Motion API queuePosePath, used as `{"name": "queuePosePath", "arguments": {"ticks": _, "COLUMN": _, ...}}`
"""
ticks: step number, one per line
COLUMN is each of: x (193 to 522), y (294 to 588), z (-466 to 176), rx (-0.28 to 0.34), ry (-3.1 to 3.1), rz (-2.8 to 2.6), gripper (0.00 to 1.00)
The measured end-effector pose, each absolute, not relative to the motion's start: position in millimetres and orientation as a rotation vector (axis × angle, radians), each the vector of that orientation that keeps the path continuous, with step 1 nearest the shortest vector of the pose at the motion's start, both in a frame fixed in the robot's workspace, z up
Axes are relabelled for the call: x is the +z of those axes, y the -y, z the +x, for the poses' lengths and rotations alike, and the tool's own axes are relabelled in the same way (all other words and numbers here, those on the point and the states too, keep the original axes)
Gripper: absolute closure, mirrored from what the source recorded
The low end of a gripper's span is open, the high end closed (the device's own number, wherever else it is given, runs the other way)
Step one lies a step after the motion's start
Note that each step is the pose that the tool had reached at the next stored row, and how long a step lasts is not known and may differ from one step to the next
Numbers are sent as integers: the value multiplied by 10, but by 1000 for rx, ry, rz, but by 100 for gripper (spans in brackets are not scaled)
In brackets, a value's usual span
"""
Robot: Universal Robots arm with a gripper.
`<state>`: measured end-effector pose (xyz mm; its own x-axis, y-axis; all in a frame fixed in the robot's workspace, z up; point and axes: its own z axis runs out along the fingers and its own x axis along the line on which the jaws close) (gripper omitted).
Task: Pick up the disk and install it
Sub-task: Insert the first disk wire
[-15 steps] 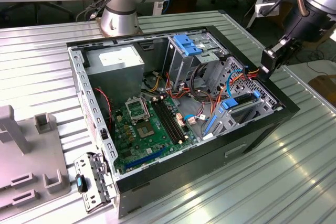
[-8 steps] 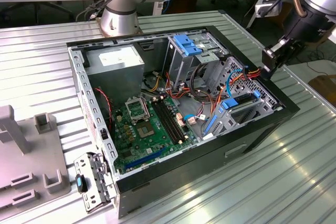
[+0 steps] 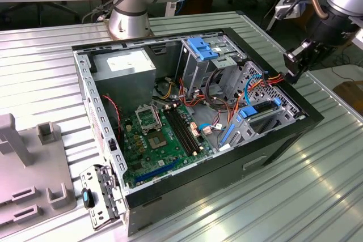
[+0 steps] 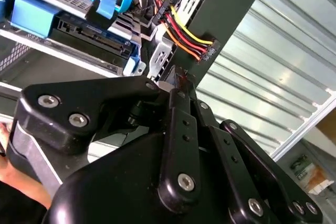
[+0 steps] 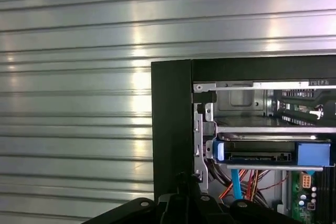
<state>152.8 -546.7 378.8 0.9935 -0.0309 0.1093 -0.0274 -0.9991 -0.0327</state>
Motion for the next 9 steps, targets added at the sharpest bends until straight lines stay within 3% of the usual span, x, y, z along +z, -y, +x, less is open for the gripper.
{"name": "queuePosePath", "arguments": {"ticks": 9, "x": 3778, "y": 5349, "z": 1590, "rx": -179, "ry": -127, "rz": -3106, "gripper": 89}}
